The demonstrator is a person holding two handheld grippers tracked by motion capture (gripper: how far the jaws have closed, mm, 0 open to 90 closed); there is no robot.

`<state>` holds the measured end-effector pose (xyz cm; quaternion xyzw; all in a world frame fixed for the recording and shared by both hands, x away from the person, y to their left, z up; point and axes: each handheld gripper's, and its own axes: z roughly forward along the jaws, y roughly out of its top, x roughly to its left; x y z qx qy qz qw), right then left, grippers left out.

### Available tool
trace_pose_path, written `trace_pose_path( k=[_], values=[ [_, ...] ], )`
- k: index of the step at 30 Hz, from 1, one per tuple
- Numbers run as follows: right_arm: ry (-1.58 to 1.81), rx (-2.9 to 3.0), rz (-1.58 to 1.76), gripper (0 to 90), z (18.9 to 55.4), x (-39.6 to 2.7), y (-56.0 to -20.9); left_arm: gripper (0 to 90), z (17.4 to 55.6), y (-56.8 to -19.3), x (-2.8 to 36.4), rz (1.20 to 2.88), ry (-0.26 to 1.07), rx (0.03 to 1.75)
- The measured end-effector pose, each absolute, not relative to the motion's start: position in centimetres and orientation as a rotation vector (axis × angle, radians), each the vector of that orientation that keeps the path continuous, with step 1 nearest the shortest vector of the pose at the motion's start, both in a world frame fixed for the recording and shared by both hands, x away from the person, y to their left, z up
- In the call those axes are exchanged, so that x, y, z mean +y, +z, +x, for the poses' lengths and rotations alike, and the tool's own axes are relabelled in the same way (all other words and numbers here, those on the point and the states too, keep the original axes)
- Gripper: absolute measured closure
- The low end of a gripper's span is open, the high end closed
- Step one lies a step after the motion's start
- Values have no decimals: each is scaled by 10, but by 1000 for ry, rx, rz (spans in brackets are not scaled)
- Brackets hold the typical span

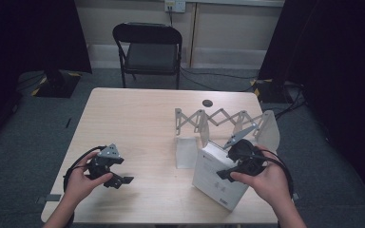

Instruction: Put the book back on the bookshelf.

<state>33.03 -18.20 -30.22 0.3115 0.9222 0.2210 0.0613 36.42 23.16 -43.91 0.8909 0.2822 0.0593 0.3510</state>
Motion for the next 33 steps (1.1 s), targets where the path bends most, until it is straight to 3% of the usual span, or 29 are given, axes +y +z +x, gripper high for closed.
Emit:
trace_pose_path(
  k=[33],
  values=[
    [619,2739,1036,528,325,-218,-300,150,365,-443,226,2318,142,721]
  ],
)
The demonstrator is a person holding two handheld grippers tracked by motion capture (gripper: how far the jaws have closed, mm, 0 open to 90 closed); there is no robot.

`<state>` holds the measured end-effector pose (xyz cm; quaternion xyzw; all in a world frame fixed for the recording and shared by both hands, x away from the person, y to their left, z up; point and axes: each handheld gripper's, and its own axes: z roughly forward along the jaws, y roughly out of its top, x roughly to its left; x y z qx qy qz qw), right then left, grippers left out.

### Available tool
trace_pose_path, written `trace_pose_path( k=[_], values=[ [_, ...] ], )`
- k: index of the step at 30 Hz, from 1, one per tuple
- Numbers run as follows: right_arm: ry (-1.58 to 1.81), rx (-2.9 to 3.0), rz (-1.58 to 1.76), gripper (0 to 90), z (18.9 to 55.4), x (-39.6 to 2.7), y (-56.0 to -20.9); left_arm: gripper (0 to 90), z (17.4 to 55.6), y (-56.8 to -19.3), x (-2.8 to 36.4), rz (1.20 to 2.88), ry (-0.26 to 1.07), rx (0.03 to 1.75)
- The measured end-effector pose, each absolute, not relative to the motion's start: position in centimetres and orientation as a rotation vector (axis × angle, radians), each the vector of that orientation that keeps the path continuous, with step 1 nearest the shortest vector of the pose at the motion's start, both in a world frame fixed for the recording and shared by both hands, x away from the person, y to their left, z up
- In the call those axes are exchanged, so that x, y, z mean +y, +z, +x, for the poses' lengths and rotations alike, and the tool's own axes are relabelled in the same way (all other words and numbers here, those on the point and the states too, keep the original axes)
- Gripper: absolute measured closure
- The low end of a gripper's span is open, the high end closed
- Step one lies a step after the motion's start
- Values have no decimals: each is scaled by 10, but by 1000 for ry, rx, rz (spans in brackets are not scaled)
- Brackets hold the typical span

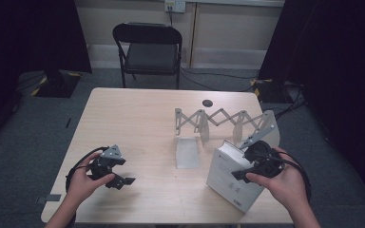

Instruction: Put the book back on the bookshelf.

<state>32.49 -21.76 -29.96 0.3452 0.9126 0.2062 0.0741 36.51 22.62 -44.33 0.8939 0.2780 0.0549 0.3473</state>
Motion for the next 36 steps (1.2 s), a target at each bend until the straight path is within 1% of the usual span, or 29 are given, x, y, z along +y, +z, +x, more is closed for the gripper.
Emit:
trace_pose_path(
  k=[36],
  values=[
    [614,2684,1144,529,322,-250,-301,150,369,-445,225,2324,140,719]
  ],
)
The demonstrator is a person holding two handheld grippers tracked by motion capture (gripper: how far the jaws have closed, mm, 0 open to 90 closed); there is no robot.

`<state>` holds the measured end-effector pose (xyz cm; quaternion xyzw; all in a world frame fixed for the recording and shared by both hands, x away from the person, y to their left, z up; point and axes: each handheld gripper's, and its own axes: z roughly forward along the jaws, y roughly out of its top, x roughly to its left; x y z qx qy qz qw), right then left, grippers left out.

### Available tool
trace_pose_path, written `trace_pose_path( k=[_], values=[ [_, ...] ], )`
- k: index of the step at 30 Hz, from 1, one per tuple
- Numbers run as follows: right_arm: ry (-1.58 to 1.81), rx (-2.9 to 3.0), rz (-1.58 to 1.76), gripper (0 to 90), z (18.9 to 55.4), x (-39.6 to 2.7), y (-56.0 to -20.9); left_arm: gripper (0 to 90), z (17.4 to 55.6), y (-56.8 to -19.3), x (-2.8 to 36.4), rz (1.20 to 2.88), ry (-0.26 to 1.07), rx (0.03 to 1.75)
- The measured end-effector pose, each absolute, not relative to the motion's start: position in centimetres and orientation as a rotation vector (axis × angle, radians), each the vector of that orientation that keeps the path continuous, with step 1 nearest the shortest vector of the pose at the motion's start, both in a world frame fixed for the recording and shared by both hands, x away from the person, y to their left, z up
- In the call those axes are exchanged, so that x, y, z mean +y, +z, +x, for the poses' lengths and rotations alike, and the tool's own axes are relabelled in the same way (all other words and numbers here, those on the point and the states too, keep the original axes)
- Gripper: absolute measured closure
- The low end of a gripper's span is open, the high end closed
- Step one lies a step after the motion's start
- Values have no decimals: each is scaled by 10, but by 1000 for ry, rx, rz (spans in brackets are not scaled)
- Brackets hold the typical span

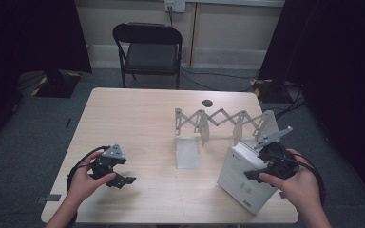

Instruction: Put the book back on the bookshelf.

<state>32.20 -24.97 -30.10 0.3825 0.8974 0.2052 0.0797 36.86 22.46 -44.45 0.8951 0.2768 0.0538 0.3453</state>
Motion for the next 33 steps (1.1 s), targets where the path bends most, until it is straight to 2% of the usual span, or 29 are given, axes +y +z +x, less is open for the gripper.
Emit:
trace_pose_path(
  k=[33],
  values=[
    [599,2592,1293,528,315,-291,-300,148,370,-447,219,2321,130,712]
  ],
)
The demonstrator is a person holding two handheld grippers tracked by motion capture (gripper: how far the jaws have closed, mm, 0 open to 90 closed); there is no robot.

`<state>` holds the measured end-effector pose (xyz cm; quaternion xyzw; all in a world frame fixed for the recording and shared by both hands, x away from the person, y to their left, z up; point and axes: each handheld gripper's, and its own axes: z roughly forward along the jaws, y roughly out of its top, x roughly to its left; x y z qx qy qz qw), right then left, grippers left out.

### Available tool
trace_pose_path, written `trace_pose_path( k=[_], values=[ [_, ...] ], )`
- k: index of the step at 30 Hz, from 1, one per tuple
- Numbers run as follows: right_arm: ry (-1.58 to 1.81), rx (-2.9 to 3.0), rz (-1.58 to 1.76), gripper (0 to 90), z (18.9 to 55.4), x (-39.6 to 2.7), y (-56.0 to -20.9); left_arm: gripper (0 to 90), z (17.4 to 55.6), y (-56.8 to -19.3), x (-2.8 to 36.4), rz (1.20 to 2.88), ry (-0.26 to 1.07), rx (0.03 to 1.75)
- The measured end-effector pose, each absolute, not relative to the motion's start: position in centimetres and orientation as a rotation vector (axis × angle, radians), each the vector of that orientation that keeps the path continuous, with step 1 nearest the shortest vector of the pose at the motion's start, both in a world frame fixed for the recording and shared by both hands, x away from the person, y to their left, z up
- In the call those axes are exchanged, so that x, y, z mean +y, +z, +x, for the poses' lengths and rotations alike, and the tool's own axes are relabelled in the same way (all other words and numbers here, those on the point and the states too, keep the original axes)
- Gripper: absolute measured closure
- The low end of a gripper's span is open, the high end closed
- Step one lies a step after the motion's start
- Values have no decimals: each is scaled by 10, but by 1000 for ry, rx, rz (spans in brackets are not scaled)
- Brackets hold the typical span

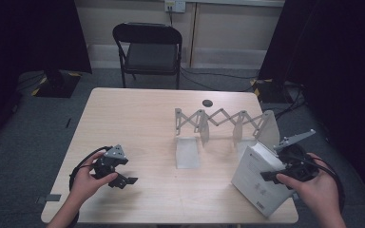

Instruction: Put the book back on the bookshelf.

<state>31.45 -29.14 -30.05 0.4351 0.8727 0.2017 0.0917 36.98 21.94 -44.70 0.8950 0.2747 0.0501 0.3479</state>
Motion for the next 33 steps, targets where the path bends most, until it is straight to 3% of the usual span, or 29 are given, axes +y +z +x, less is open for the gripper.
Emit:
trace_pose_path(
  k=[33],
  values=[
    [557,2447,1508,529,328,-309,-301,147,371,-447,217,2331,121,702]
  ],
)
